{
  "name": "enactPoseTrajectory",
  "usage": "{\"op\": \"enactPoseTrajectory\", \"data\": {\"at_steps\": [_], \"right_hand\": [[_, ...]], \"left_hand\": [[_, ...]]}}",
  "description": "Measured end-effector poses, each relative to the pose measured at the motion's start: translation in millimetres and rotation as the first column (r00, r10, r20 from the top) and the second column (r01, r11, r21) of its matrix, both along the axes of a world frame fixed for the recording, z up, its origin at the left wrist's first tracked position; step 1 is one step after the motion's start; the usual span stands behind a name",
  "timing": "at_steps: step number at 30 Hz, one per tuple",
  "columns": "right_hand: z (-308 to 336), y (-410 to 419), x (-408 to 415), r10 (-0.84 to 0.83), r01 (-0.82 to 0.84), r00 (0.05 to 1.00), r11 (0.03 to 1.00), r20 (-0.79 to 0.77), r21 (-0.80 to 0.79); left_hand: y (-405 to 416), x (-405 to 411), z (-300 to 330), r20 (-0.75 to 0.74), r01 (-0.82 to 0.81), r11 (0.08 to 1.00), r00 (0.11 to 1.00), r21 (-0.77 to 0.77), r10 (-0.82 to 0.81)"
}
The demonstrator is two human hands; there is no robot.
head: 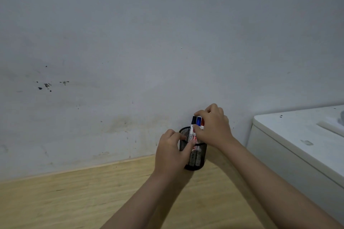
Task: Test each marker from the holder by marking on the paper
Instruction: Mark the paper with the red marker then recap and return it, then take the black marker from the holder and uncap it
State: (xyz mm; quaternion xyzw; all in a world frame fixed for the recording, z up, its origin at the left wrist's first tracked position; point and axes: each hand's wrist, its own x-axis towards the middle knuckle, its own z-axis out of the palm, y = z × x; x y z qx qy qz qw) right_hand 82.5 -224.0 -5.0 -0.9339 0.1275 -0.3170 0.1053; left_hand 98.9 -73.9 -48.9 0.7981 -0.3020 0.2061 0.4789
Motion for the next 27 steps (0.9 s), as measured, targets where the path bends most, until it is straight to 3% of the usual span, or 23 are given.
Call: {"op": "enactPoseTrajectory", "data": {"at_steps": [3,8,12,15,17,20,24,27], "right_hand": [[-1.2,0.3,5.0,-0.012,0.012,1.000,0.999,-0.005,-0.053],[3.6,6.5,-1.8,0.049,-0.048,0.992,0.999,0.117,-0.004],[11.8,19.2,-26.1,0.234,-0.263,0.952,0.955,0.195,0.135],[21.0,35.9,-52.1,0.356,-0.433,0.852,0.892,0.385,0.134],[27.5,51.9,-74.9,0.384,-0.485,0.772,0.871,0.506,0.080],[28.4,80.5,-115.2,0.484,-0.544,0.681,0.837,0.550,-0.063],[4.1,119.2,-161.4,0.608,-0.608,0.581,0.766,0.541,-0.208],[-13.9,144.1,-192.4,0.664,-0.672,0.562,0.714,0.494,-0.196]], "left_hand": [[0.6,0.2,-0.7,0.020,-0.004,1.000,1.000,0.008,0.004],[1.0,0.3,1.2,0.030,-0.009,1.000,1.000,0.028,0.008],[8.4,-4.8,9.0,-0.051,0.033,0.999,0.998,0.027,-0.031],[21.7,-20.7,23.4,-0.174,0.055,0.997,0.983,-0.050,-0.063],[34.9,-38.3,39.5,-0.357,0.123,0.960,0.910,-0.250,-0.209],[62.0,-70.0,61.7,-0.510,0.214,0.815,0.687,-0.539,-0.517],[100.4,-116.4,62.1,-0.564,0.196,0.758,0.560,-0.622,-0.607],[128.0,-147.6,50.8,-0.583,0.104,0.757,0.573,-0.645,-0.576]]}}
